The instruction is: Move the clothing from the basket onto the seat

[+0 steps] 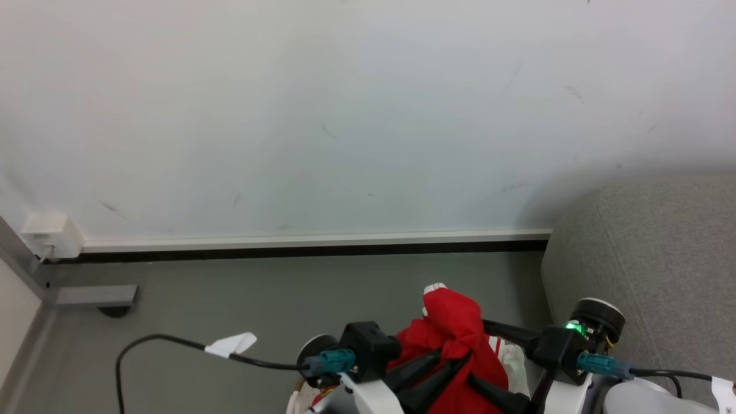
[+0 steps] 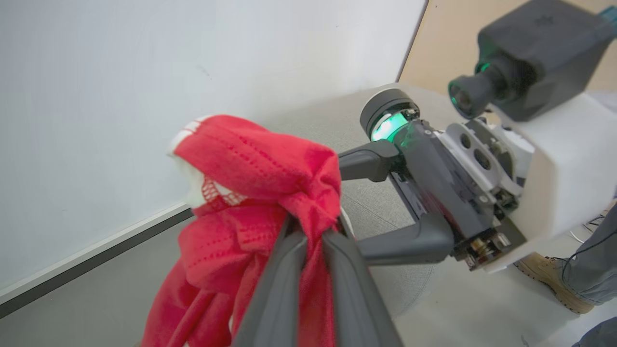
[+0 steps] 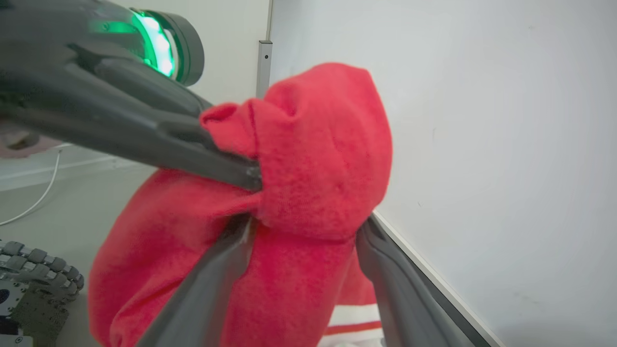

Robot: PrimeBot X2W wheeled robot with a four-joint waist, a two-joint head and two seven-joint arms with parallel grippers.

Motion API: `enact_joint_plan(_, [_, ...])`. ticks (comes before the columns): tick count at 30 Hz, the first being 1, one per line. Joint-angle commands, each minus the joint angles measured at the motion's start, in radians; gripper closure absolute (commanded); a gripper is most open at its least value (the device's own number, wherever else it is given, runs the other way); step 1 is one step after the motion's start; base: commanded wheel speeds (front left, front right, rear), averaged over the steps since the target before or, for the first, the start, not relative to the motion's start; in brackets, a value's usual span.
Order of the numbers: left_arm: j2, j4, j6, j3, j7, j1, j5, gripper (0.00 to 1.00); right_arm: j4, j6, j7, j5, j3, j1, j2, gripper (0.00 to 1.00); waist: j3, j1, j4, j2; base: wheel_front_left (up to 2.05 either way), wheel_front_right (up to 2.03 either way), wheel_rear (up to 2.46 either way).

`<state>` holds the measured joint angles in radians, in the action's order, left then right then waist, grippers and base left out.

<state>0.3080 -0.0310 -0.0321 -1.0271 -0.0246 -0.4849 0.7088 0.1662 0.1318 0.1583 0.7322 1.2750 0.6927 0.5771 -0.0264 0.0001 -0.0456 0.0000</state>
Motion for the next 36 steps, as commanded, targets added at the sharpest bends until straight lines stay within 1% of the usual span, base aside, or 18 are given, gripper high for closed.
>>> enact_joint_plan(1, [-0.007, 0.001, 0.009, -0.003, 0.001, -0.015, 0.007, 1.0, -0.01, -0.002, -0.004, -0.003, 0.003, 0.014, 0.004, 0.0, 0.002, -0.0001, 0.002, 0.0, 0.0, 0.0, 0.0])
enact_joint_plan(6, [-0.025, 0.012, 0.041, -0.003, 0.006, -0.028, 0.04, 1.0, -0.049, -0.002, -0.045, -0.038, 0.007, -0.022, 0.002, 0.0, 0.003, -0.0001, 0.016, 0.0, 0.0, 0.0, 0.0])
enact_joint_plan(9, [-0.031, 0.021, 0.061, 0.0, 0.012, -0.037, 0.057, 1.0, -0.06, -0.002, -0.034, -0.044, 0.007, -0.037, -0.002, 0.0, 0.0, -0.0001, 0.023, 0.0, 0.0, 0.0, 0.0])
enact_joint_plan(12, [-0.029, 0.024, 0.067, 0.005, 0.014, -0.045, 0.068, 1.0, -0.049, -0.002, -0.024, -0.03, 0.007, -0.051, -0.01, 0.0, -0.003, -0.0001, 0.027, 0.0, 0.0, 0.0, 0.0])
enact_joint_plan(13, [-0.028, 0.024, 0.067, 0.006, 0.014, -0.046, 0.069, 1.0, -0.042, -0.002, -0.017, -0.031, 0.007, -0.053, -0.012, 0.5, -0.004, -0.0001, 0.027, 0.0, 0.0, 0.0, 0.0])
enact_joint_plan(15, [-0.027, 0.029, 0.07, 0.008, 0.012, -0.044, 0.077, 1.0, -0.024, -0.002, 0.0, -0.022, 0.007, -0.058, -0.019, 1.0, -0.007, -0.0001, 0.027, 0.0, 0.0, 0.0, 0.0])
enact_joint_plan(20, [-0.024, 0.045, 0.073, 0.007, 0.018, -0.041, 0.089, 1.0, 0.025, -0.002, 0.06, 0.005, 0.007, -0.053, -0.031, 1.0, -0.009, -0.0001, 0.028, 0.0, 0.0, 0.0, 0.0])
enact_joint_plan(31, [-0.012, 0.026, 0.052, 0.014, -0.003, -0.045, 0.069, 0.99, 0.086, -0.002, 0.108, 0.048, 0.006, -0.009, -0.03, 1.0, 0.001, -0.0001, 0.013, 0.0, 0.0, 0.0, 0.0])
enact_joint_plan(33, [-0.012, 0.018, 0.046, 0.016, -0.009, -0.043, 0.065, 0.94, 0.084, -0.002, 0.108, 0.046, -0.006, 0.0, -0.031, 1.0, 0.003, -0.0001, 0.011, 0.0, 0.0, 0.0, 0.0])
enact_joint_plan(34, [-0.013, 0.015, 0.042, 0.018, -0.013, -0.04, 0.065, 0.89, 0.08, -0.002, 0.109, 0.042, -0.016, -0.001, -0.032, 1.0, 0.004, -0.0001, 0.01, 0.0, 0.0, 0.0, 0.0])
enact_joint_plan(36, [-0.016, 0.009, 0.036, 0.019, -0.02, -0.033, 0.065, 0.69, 0.072, -0.002, 0.108, 0.032, -0.032, -0.013, -0.03, 1.0, 0.006, -0.0001, 0.01, 0.0, 0.0, 0.0, 0.0])
